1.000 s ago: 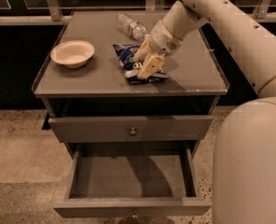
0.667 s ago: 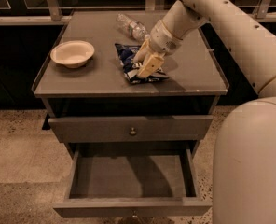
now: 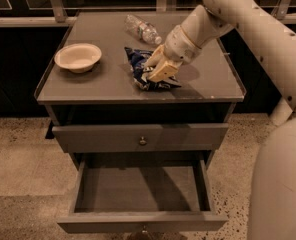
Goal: Place blue chip bag into middle drawer
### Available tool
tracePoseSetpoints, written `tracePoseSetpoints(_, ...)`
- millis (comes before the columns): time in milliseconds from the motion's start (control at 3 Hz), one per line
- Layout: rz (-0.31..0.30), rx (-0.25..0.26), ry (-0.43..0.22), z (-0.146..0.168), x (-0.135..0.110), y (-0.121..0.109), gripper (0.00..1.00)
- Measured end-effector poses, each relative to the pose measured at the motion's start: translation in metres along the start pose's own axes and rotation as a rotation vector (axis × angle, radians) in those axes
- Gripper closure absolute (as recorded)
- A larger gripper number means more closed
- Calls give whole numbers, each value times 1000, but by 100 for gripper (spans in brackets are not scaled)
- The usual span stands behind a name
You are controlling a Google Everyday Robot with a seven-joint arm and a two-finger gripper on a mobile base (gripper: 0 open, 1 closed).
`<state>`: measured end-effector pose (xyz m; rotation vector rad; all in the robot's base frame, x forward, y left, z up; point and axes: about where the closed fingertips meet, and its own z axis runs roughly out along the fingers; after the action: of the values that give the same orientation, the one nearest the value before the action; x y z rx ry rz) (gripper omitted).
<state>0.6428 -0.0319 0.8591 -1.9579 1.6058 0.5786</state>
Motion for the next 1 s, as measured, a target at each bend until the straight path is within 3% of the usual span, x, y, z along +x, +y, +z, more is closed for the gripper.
tracePoseSetpoints(333,21,81,-65,-28,-14,39,100)
tracePoseSetpoints(667,44,193,-135,-53,-41,84,100)
tracePoseSetpoints(1000,127,254,-204,-46,-36,128,100)
